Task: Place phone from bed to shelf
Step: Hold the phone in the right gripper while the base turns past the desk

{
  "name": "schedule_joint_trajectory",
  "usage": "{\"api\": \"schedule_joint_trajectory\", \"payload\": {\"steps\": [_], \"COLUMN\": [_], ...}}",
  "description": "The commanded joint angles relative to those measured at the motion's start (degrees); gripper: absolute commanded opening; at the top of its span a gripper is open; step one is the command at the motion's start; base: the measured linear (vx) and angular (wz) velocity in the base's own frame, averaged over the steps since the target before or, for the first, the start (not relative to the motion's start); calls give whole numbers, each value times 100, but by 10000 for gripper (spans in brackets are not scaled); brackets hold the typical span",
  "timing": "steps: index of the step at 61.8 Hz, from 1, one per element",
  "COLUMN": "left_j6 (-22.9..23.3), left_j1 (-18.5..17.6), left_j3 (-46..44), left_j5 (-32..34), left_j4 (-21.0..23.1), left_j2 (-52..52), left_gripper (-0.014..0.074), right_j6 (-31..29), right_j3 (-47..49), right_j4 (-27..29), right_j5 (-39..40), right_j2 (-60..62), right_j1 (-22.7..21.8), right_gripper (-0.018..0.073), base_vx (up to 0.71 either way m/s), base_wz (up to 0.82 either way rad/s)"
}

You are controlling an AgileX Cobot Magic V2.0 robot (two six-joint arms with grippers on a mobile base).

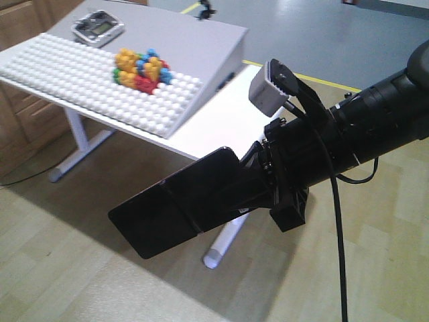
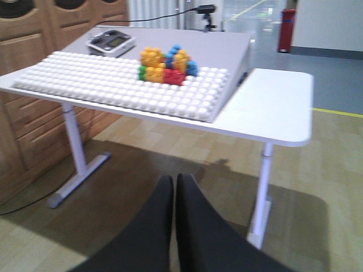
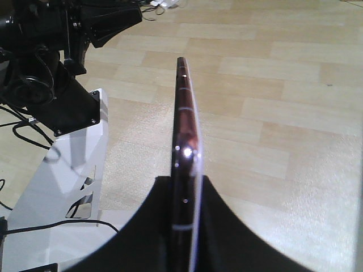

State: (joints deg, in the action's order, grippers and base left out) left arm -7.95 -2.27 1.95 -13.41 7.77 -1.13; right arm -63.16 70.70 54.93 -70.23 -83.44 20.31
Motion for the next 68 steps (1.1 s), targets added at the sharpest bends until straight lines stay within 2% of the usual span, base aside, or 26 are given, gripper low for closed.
{"api": "schedule_joint_trajectory", "payload": {"steps": [1,68], "left_j6": [22,22], "left_j1": [4,4], "left_j3": [9,9], "left_j5": [409,409], "left_j4": [55,55], "left_j2": [-28,-28], "left_gripper": [1,1], "right_j6": [-69,-69], "right_j3": [141,141], "right_j4": [451,451], "right_j5": [-369,-369], "right_j2": [229,229], "right_j1": [-10,-10], "right_gripper": [-1,-1], "base_vx": [22,21], "base_wz": [54,58]}}
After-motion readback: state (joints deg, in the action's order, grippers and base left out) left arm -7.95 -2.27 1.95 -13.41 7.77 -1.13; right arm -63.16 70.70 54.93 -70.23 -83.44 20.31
